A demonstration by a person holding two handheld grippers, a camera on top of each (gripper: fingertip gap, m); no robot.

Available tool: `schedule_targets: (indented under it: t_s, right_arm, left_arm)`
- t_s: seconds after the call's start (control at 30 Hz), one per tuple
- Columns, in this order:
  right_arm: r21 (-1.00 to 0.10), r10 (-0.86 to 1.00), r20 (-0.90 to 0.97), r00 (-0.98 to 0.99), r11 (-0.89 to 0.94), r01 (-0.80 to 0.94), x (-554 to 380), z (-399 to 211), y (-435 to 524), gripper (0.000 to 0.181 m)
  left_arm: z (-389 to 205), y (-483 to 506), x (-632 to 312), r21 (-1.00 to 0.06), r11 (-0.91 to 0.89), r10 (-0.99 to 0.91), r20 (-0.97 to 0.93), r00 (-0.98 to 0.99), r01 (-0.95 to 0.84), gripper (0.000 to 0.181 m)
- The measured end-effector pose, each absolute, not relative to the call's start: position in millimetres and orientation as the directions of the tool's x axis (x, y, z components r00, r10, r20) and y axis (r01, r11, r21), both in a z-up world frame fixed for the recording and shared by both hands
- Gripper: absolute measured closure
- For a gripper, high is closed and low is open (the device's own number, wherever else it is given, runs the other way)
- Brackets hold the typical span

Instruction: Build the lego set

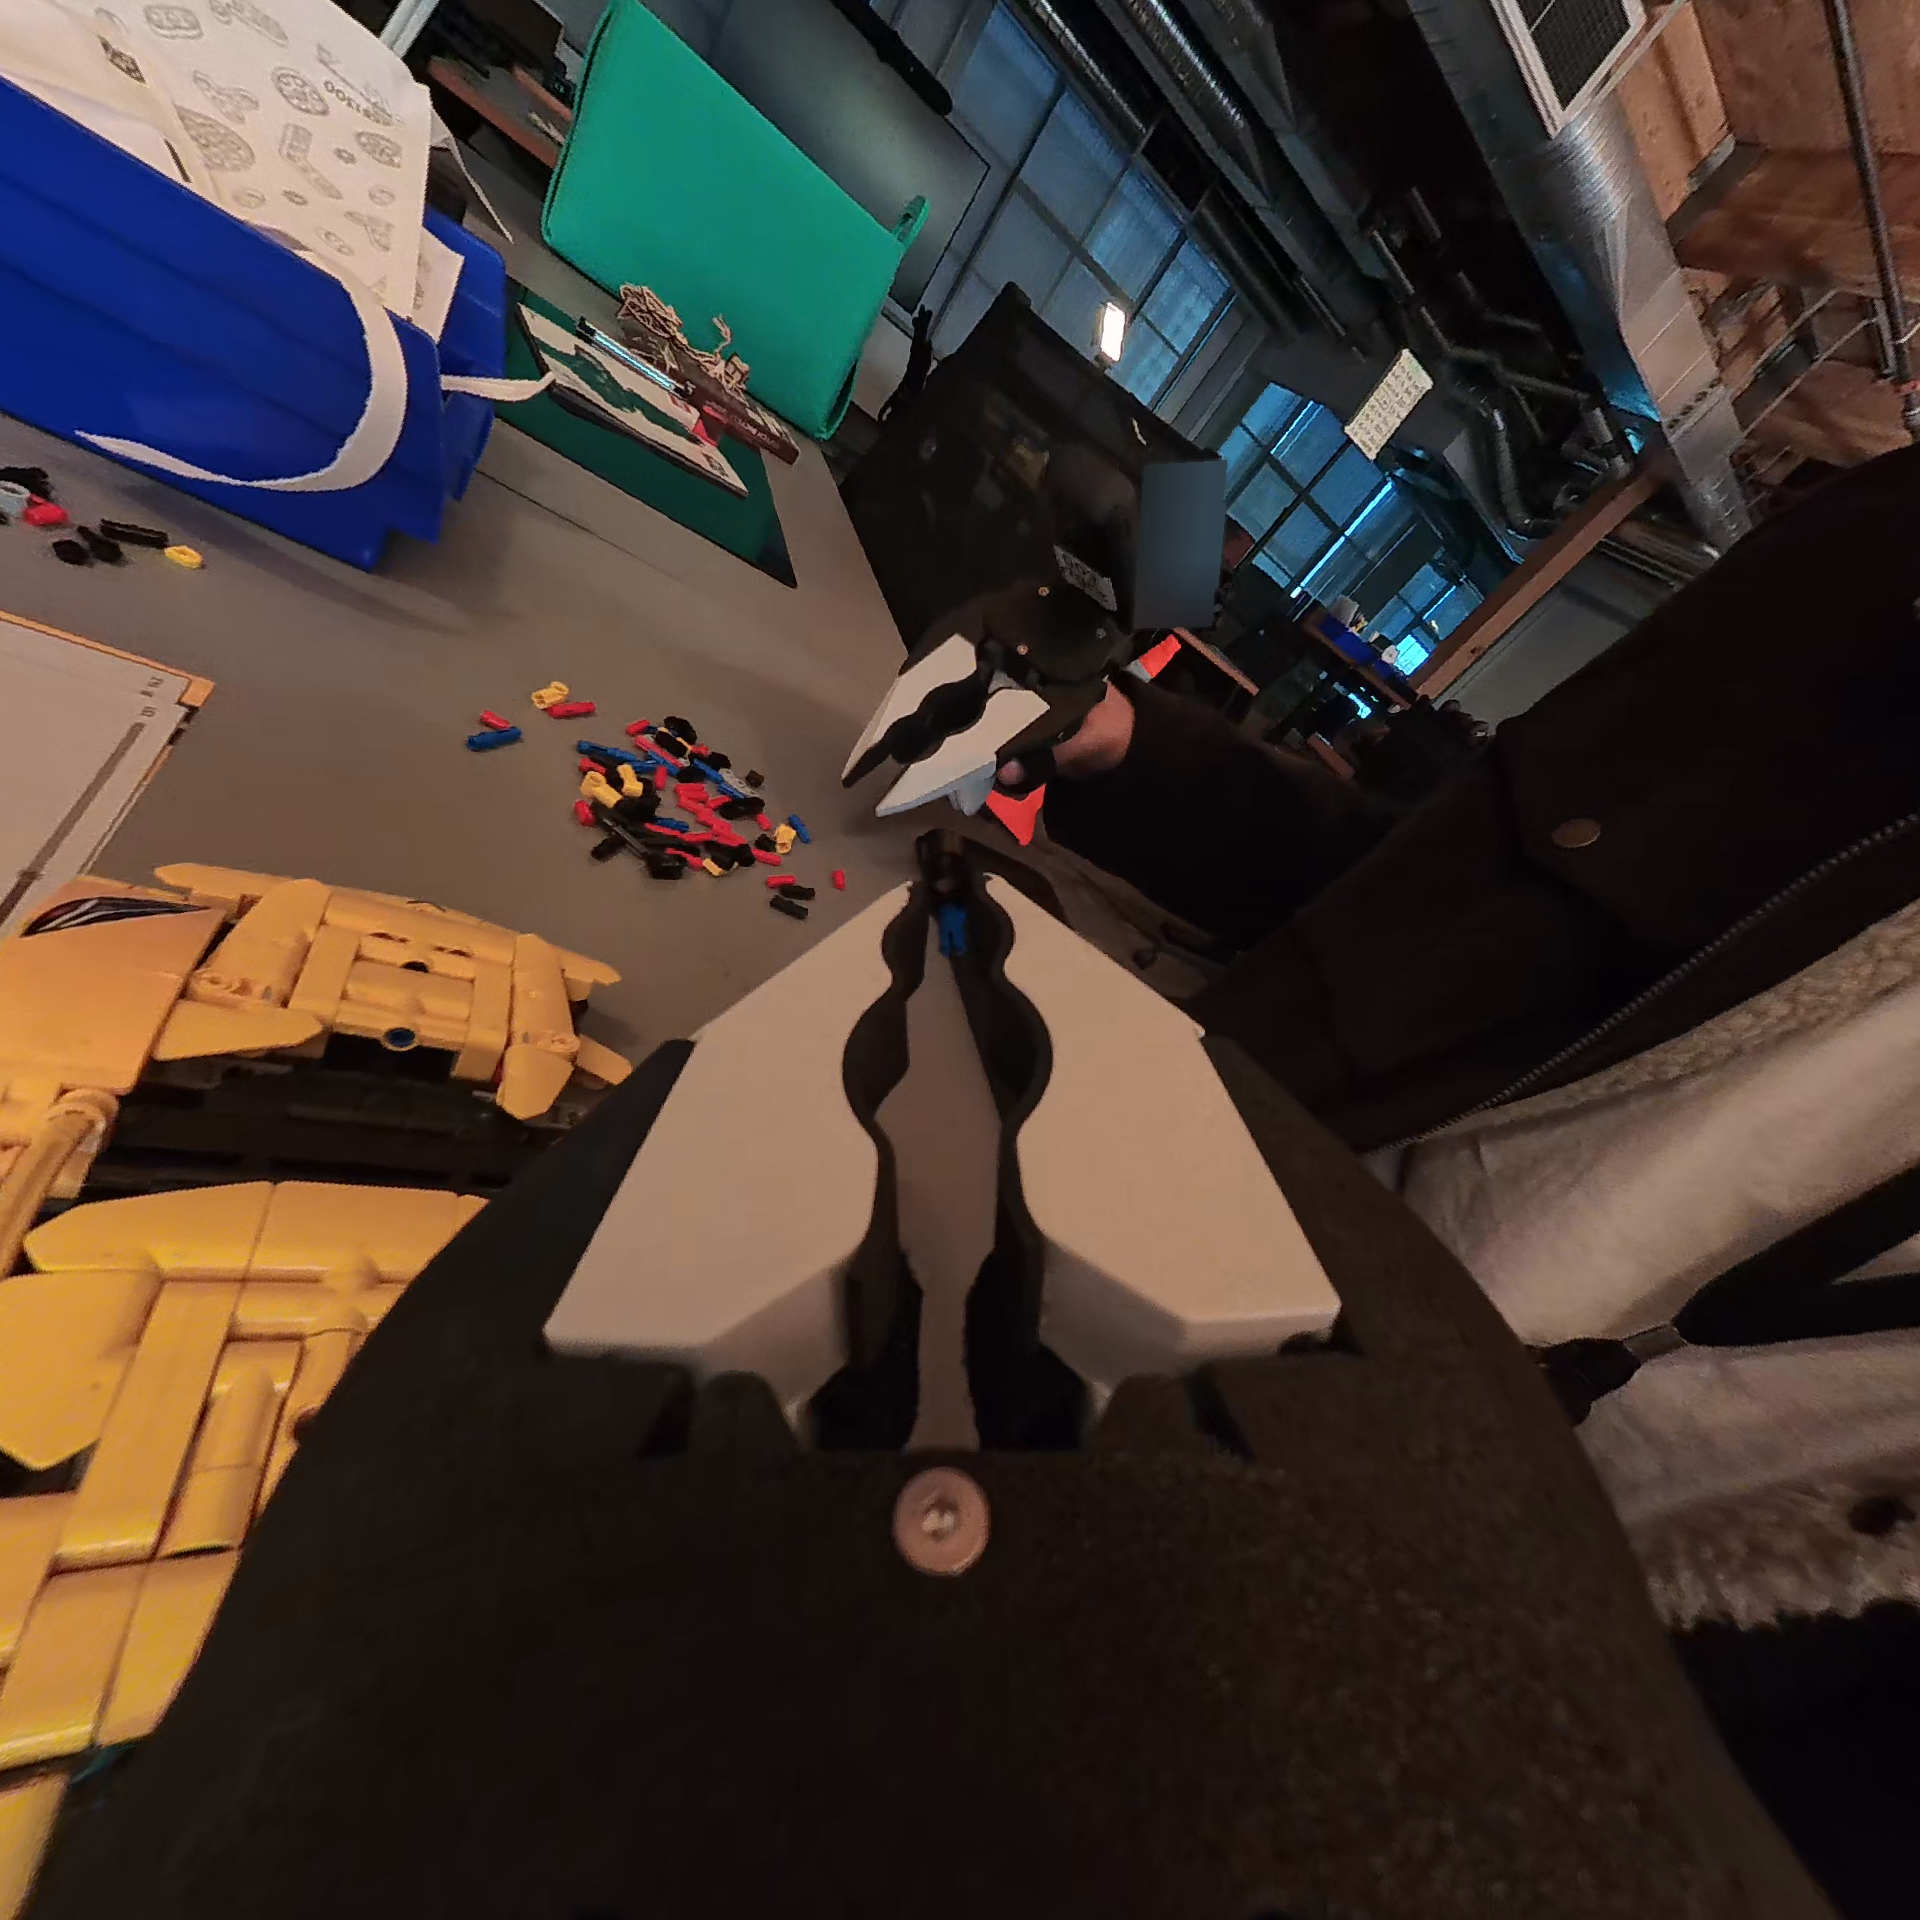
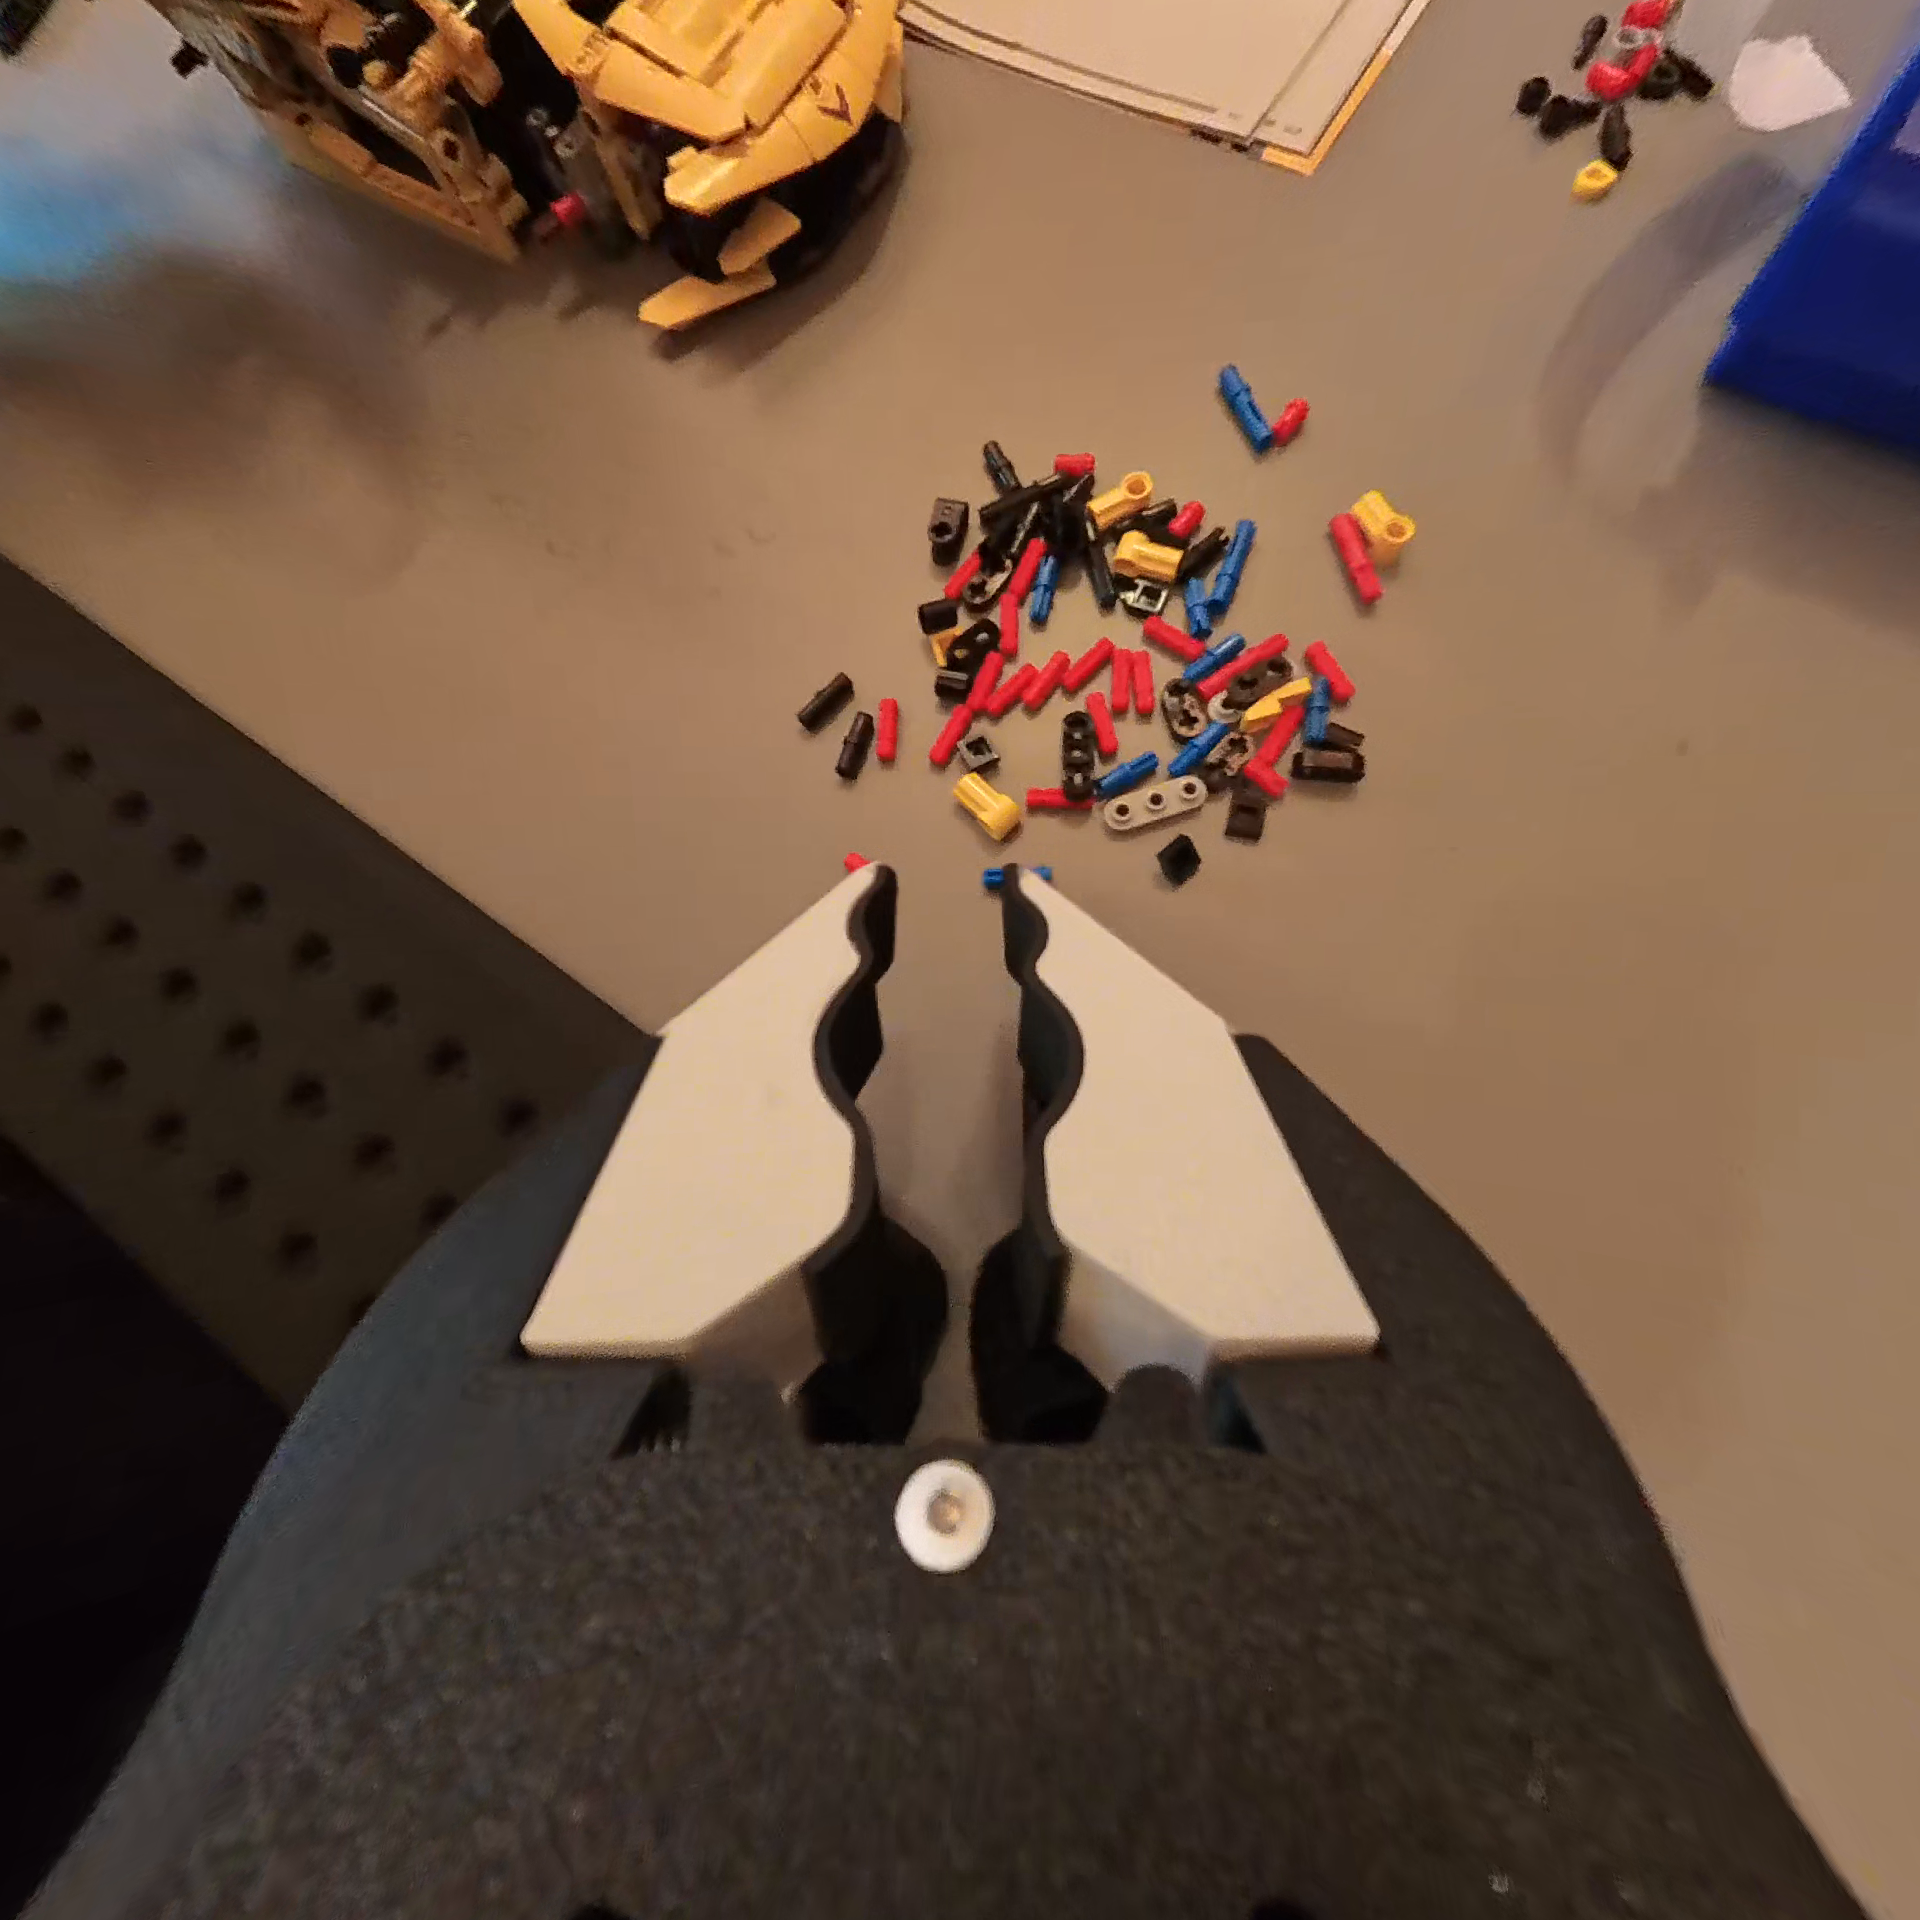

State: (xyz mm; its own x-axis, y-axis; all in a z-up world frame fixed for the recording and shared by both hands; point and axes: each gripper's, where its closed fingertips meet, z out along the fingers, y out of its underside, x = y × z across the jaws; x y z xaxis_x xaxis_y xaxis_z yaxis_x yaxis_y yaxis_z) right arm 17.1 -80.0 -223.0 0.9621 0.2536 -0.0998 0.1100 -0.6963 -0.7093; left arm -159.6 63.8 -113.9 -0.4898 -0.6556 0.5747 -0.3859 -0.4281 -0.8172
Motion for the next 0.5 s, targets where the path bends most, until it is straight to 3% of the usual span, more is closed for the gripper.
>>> schedule_targets:
  t_s: [0.13,0.23,0.5]
  right_arm:
    - [-0.725,0.231,-0.110,0.967,-0.684,0.081,22,-226,-80,0.163]
    - [-0.734,0.194,0.006,0.981,-0.666,0.136,35,-224,-74,0.167]
    - [-0.592,0.254,0.098,0.962,-0.763,0.262,32,-242,-38,0.171]
  left_arm:
    - [-114,64,-159,-0.819,-0.429,-0.657,0.572,-0.491,-0.381,0.175]
    - [-115,64,-158,-0.817,-0.432,-0.655,0.576,-0.490,-0.383,0.174]
    - [-118,61,-156,-0.816,-0.424,-0.652,0.577,-0.492,-0.394,0.175]
